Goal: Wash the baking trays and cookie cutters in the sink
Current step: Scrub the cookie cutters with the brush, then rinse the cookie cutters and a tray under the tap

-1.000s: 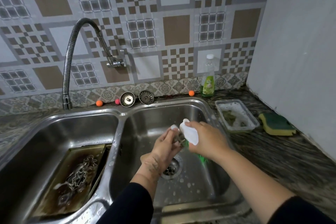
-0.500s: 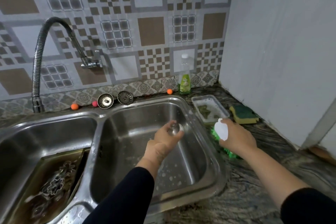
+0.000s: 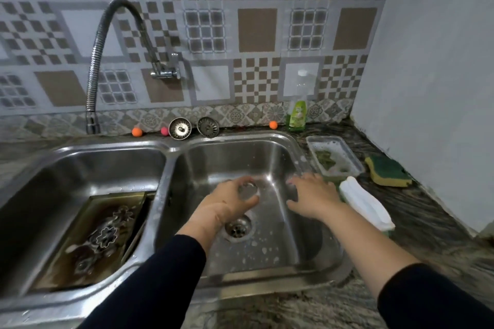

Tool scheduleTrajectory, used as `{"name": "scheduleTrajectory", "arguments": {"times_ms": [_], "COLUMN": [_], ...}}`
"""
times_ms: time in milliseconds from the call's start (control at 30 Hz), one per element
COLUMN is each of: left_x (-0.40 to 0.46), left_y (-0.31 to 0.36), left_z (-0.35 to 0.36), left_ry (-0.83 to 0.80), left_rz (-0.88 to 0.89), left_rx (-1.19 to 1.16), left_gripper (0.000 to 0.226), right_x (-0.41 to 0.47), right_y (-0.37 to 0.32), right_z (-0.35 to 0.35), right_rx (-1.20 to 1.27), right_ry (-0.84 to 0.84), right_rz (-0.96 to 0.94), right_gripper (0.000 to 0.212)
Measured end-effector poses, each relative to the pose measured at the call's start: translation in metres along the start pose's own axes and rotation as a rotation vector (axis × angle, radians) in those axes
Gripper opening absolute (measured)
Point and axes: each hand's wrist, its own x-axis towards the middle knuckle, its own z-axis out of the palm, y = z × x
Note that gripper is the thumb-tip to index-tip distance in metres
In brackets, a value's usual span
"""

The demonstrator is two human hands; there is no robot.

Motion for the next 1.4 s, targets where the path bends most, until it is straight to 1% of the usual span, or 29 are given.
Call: {"name": "scheduleTrajectory", "arguments": {"times_ms": [133, 200, 333, 400, 533, 633, 667, 733, 800, 900, 967, 1100, 1167, 1233, 1300, 1400], "left_x": [-0.024, -0.038, -0.068, -0.078, -0.083, -0.074, -0.069, -0.057, -0.045, -0.029, -0.018, -0.004, -0.001, 0.004, 0.013, 0.017], "left_y": [-0.055, -0.089, -0.163, -0.203, -0.272, -0.308, -0.318, -0.337, -0.348, -0.356, -0.364, -0.372, -0.361, -0.340, -0.310, -0.244], "left_z": [-0.047, -0.071, -0.109, -0.121, -0.134, -0.144, -0.146, -0.148, -0.148, -0.146, -0.143, -0.142, -0.146, -0.158, -0.181, -0.225], "left_ry": [0.144, 0.224, 0.297, 0.309, 0.248, 0.222, 0.207, 0.178, 0.176, 0.159, 0.141, 0.026, 0.063, 0.176, 0.284, 0.433], "left_rz": [-0.148, -0.244, -0.409, -0.459, -0.545, -0.524, -0.526, -0.532, -0.501, -0.466, -0.471, -0.489, -0.461, -0.378, -0.186, 0.128], "left_rx": [0.061, 0.062, 0.068, 0.054, 0.092, 0.089, 0.076, 0.054, 0.044, 0.001, 0.028, 0.088, 0.079, 0.004, -0.144, -0.368], "left_gripper": [0.053, 0.057, 0.071, 0.070, 0.071, 0.056, 0.056, 0.064, 0.070, 0.067, 0.064, 0.073, 0.068, 0.057, 0.046, 0.038], "right_x": [0.018, 0.025, 0.035, 0.040, 0.053, 0.063, 0.065, 0.066, 0.066, 0.065, 0.063, 0.062, 0.061, 0.061, 0.067, 0.093], "right_y": [-0.078, -0.120, -0.203, -0.239, -0.291, -0.307, -0.309, -0.310, -0.309, -0.308, -0.309, -0.310, -0.310, -0.311, -0.311, -0.309], "right_z": [0.024, 0.037, 0.060, 0.072, 0.097, 0.111, 0.115, 0.120, 0.123, 0.124, 0.124, 0.124, 0.123, 0.120, 0.111, 0.079], "right_rx": [-0.012, -0.024, 0.019, 0.057, 0.052, -0.008, -0.013, -0.015, -0.007, 0.001, 0.008, 0.004, -0.007, 0.024, 0.121, 0.380], "right_ry": [-0.150, -0.200, -0.164, -0.128, -0.052, -0.027, -0.015, 0.009, 0.018, 0.005, 0.005, 0.001, 0.013, 0.045, 0.084, 0.082], "right_rz": [-0.196, -0.288, -0.419, -0.430, -0.379, -0.350, -0.341, -0.336, -0.331, -0.322, -0.312, -0.297, -0.292, -0.289, -0.259, -0.141], "right_gripper": [0.059, 0.058, 0.059, 0.061, 0.069, 0.070, 0.069, 0.067, 0.065, 0.063, 0.062, 0.062, 0.061, 0.059, 0.051, 0.036]}}
